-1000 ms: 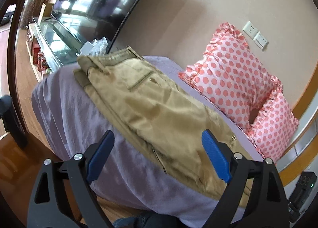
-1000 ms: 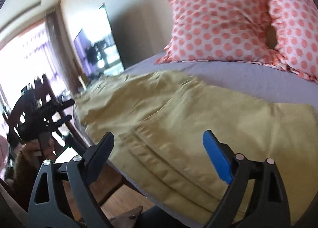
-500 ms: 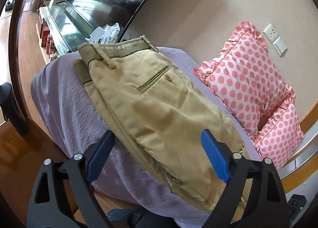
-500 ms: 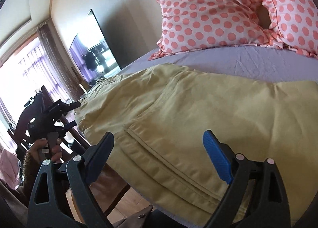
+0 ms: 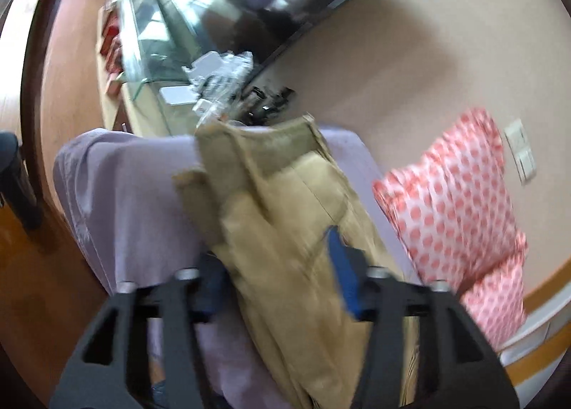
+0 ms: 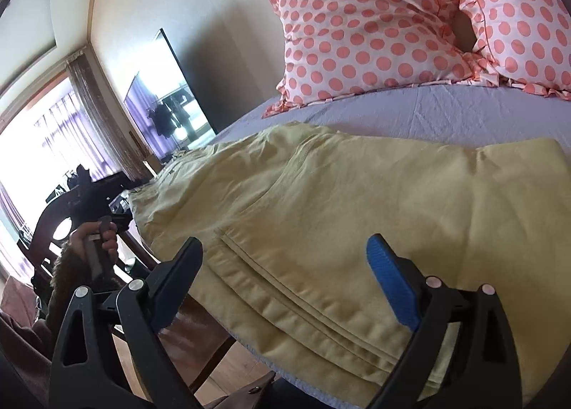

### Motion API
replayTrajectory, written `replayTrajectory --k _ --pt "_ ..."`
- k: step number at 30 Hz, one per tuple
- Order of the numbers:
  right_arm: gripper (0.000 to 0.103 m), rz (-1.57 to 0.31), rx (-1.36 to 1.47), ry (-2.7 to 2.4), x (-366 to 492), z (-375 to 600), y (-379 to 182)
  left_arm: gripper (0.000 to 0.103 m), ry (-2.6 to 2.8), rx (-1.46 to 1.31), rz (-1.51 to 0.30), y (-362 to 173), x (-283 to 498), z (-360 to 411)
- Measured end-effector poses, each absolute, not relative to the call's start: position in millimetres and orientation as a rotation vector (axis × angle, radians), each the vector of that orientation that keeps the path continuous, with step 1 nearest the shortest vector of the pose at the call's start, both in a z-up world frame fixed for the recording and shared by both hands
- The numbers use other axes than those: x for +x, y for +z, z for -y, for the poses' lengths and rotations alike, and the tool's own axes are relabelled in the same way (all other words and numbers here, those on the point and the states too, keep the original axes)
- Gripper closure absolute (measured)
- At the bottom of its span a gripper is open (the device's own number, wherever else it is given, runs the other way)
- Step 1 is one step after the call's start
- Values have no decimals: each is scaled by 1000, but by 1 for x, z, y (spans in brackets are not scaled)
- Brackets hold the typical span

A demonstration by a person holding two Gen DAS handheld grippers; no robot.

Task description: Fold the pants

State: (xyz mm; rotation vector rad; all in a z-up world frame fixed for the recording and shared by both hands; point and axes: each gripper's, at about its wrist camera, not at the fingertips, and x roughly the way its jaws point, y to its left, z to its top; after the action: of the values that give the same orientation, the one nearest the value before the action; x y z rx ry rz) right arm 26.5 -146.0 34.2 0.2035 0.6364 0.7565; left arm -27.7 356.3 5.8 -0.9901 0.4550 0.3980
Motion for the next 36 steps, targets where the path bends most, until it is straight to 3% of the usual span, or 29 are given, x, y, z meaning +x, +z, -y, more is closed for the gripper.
replayTrajectory --k 1,6,11,13,16,19,23,25,27,29,32,35,36 --pt "8 -630 210 756 26 149 34 92 408 -991 -461 4 -25 -359" --pt "8 -577 252 712 24 175 41 95 395 -692 -467 63 -2 -313" --pt "6 -463 363 549 21 240 56 95 73 -330 -419 147 29 -172" --pt "6 -424 419 465 17 271 60 95 -73 -225 -414 158 36 -111" --pt "5 -404 516 384 13 316 61 94 -339 -81 -442 150 41 -9" --pt "5 -409 612 355 11 348 57 94 -548 87 -574 102 43 85" --pt "5 -506 718 418 30 362 43 92 -640 221 -692 42 34 137" --pt "5 -583 705 439 43 354 37 87 -658 284 -631 41 19 140" --pt "7 -666 677 459 59 342 28 71 -745 265 -601 52 5 130" --pt "17 -732 649 480 74 328 21 64 -805 196 -563 71 -7 106" --pt "25 -781 569 472 83 311 19 36 -706 82 -553 92 2 62" --pt "33 -797 514 439 95 305 18 34 -426 -77 -650 88 50 -20" --pt "40 -801 515 442 97 306 18 36 -368 -113 -699 82 65 -39"
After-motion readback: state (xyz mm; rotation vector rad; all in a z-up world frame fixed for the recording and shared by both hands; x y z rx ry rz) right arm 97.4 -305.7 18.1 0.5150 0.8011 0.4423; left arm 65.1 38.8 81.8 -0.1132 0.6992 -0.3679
